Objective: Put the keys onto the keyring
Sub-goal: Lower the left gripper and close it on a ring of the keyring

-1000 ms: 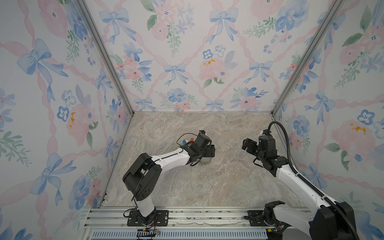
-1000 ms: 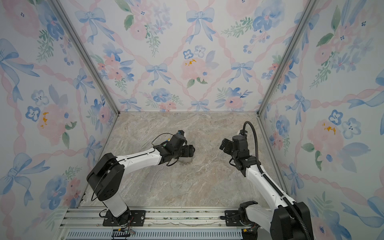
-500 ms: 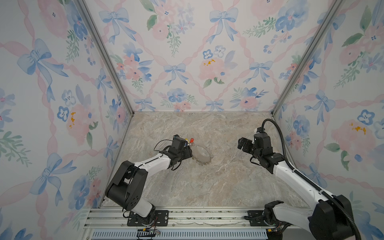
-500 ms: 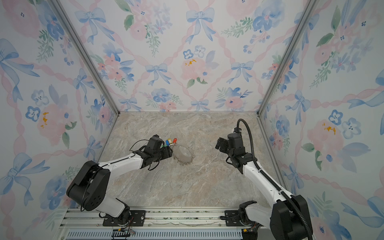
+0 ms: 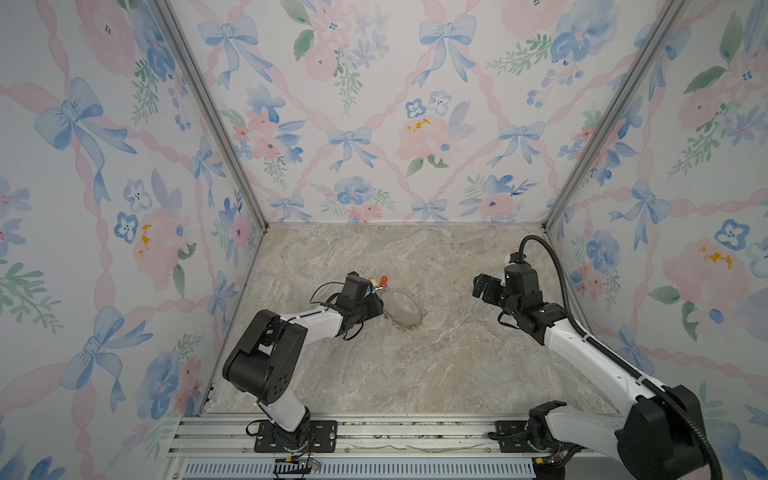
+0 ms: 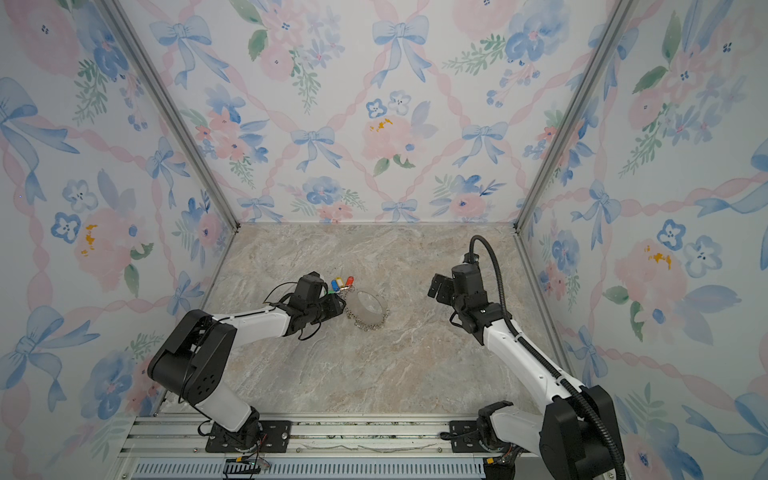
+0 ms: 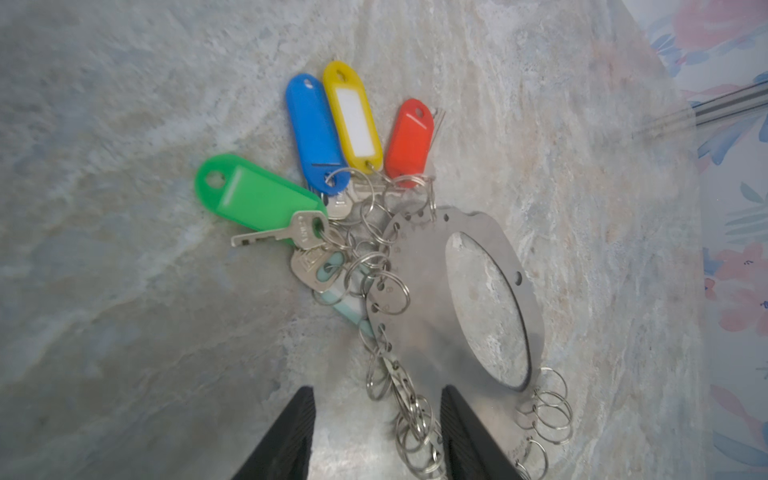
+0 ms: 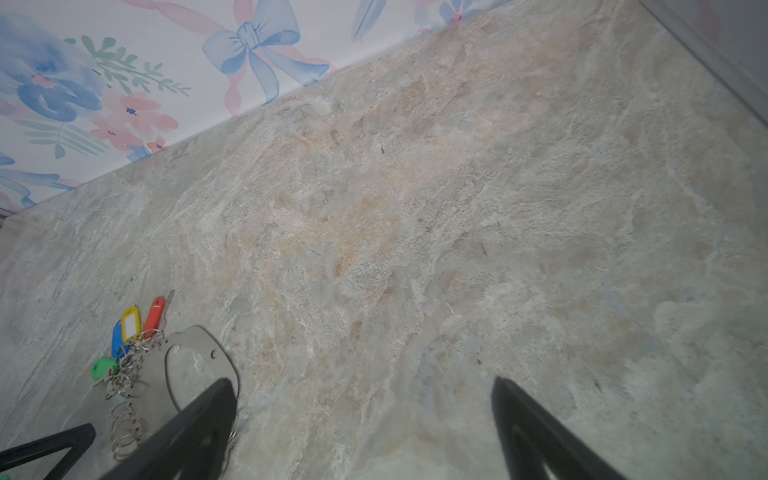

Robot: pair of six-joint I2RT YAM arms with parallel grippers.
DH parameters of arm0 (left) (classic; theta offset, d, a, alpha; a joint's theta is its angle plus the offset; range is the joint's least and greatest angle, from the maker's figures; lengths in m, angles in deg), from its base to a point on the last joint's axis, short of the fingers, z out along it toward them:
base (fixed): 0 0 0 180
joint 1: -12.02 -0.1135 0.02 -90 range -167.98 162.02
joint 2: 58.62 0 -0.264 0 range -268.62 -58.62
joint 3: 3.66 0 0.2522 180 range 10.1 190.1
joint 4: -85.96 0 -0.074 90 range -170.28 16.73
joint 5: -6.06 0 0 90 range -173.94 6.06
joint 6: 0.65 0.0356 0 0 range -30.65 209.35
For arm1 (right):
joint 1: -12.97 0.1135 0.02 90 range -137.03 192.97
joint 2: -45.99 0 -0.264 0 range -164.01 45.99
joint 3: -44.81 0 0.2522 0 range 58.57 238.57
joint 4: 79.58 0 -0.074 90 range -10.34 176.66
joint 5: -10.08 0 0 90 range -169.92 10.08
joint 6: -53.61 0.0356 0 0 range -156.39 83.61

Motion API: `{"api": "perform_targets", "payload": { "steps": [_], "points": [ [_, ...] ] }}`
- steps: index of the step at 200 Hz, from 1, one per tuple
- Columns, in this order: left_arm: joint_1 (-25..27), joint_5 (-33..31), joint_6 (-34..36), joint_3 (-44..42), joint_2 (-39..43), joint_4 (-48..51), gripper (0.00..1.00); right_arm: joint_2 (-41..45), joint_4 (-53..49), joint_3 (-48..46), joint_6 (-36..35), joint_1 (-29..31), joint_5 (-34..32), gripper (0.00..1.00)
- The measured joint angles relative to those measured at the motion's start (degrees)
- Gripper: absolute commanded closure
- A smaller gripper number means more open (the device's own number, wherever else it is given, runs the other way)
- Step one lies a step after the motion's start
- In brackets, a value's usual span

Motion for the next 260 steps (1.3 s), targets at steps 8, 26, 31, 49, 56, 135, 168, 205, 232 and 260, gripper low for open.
{"api": "perform_targets", "payload": {
  "steps": [8, 26, 31, 49, 56, 135, 168, 205, 232, 260],
  "points": [
    [-0.17, 0.20, -0.07, -0.02, -0.55, -0.39, 0.53, -0.02, 0.02, 0.11, -0.13, 0.04, 0.02, 0.01],
    [-0.48, 0.66, -0.11, -0.04, -1.60, -1.14, 0.56, -0.02, 0.02, 0.11, -0.15, 0.04, 0.00, 0.01],
    [-0.55, 0.85, -0.07, -0.04, -1.86, -1.42, 0.57, -0.07, 0.02, 0.11, -0.15, 0.07, 0.00, 0.01],
    [-0.74, 1.27, -0.04, -0.02, -2.62, -2.32, 0.60, -0.24, 0.02, 0.11, -0.17, 0.07, 0.00, 0.00],
    [-0.74, 1.46, -0.04, -0.02, -2.80, -2.54, 0.62, -0.33, 0.00, 0.11, -0.17, 0.07, 0.00, 0.00],
    [-0.72, 3.37, -0.07, 1.09, -4.76, -3.98, 0.69, -0.61, 0.00, 0.11, -0.22, 0.09, 0.00, 0.00],
    [0.39, 3.93, -0.04, 2.60, -6.23, -4.20, 0.71, -0.76, 0.00, 0.11, -0.35, 0.09, 0.00, 0.01],
    [3.26, 4.37, -0.04, 5.38, -8.44, -3.89, 0.73, -0.76, -0.15, 0.11, -0.39, 0.09, -0.28, 0.01],
    [5.07, 4.72, -0.04, 8.55, -11.26, -3.91, 0.77, -0.76, -0.35, 0.11, -0.55, 0.24, -0.79, 0.01],
    [6.10, 4.83, -0.04, 10.93, -13.20, -3.80, 0.78, -0.74, -0.98, 0.13, -0.98, 0.35, -0.96, 0.01]
  ]
}}
